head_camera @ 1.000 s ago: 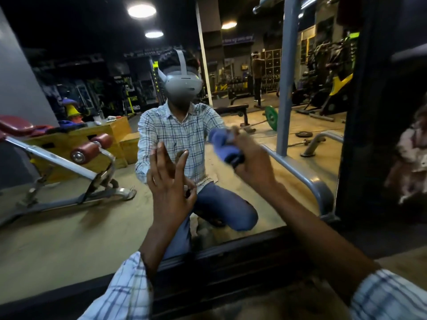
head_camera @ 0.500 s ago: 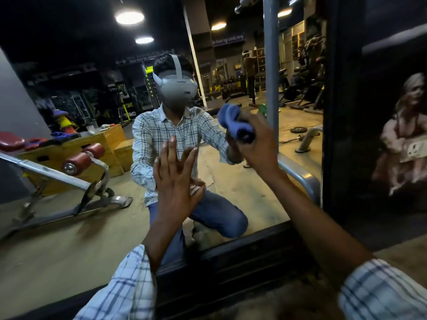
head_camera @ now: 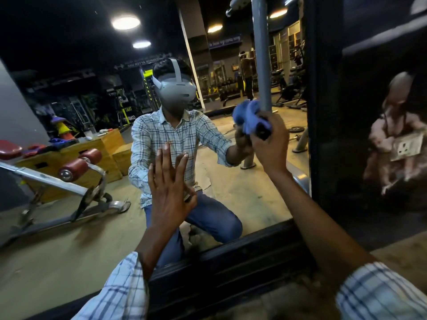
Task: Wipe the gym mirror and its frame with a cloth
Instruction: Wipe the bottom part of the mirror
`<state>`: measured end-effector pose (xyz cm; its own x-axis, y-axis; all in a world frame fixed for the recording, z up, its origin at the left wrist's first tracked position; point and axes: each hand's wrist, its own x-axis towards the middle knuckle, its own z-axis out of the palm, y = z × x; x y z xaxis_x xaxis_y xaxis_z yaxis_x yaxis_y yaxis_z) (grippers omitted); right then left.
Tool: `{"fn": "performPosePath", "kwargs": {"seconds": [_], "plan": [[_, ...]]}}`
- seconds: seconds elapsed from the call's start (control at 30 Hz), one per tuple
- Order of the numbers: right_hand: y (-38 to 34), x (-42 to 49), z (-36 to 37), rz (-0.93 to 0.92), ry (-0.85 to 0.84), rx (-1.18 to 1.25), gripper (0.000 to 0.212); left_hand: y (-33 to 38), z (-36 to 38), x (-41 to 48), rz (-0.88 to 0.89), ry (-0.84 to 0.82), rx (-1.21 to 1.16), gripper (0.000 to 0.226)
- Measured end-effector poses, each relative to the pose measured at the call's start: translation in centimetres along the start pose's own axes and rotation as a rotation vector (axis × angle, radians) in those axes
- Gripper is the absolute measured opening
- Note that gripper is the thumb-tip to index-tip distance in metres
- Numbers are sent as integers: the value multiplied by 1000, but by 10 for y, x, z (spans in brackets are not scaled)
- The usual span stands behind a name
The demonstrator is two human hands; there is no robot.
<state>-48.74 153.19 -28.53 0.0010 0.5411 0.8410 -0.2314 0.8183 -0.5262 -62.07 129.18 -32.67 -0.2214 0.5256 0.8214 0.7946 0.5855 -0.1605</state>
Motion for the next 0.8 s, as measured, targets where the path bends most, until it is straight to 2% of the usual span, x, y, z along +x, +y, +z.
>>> {"fn": "performPosePath", "kwargs": {"seconds": [0.03,0.07,0.13,0.2,0.23,0.27,0.33,0.4,0.5,0.57,0.6,0.63,0.73,0.77,0.8], "plan": [[-1,-1,1,66,64,36,39,2,0,0,9,4,-17,104],[0,-14,4,91,33,35,41,5,0,0,18,5,-36,103],[4,-63,8,-49,-299,-54,45,12,-1,2,29,1,-50,105],[15,-101,-1,-303,-663,-156,51,19,0,6,35,8,-42,106],[23,-102,-7,-388,-743,-196,52,23,1,8,37,4,-36,105],[29,-92,-13,-418,-745,-236,55,27,2,11,39,-2,-32,106],[31,-57,-23,-337,-626,-282,63,36,4,15,44,-20,-37,111],[30,-14,-35,-150,-362,-187,57,44,5,21,53,-36,-55,114],[41,41,-58,187,158,-25,33,55,8,27,60,-43,-66,116],[47,43,-60,308,326,-46,32,61,10,30,72,-46,-57,117],[45,31,-55,294,302,-73,35,62,12,29,75,-48,-49,116],[40,13,-49,208,183,-92,39,63,14,29,76,-48,-40,117],[44,-32,-51,-215,-373,-276,56,64,19,28,76,-36,-1,119],[55,-31,-60,-256,-430,-330,61,65,20,28,74,-36,4,120],[65,-26,-69,-200,-385,-346,63,65,21,28,75,-32,5,119]]}}
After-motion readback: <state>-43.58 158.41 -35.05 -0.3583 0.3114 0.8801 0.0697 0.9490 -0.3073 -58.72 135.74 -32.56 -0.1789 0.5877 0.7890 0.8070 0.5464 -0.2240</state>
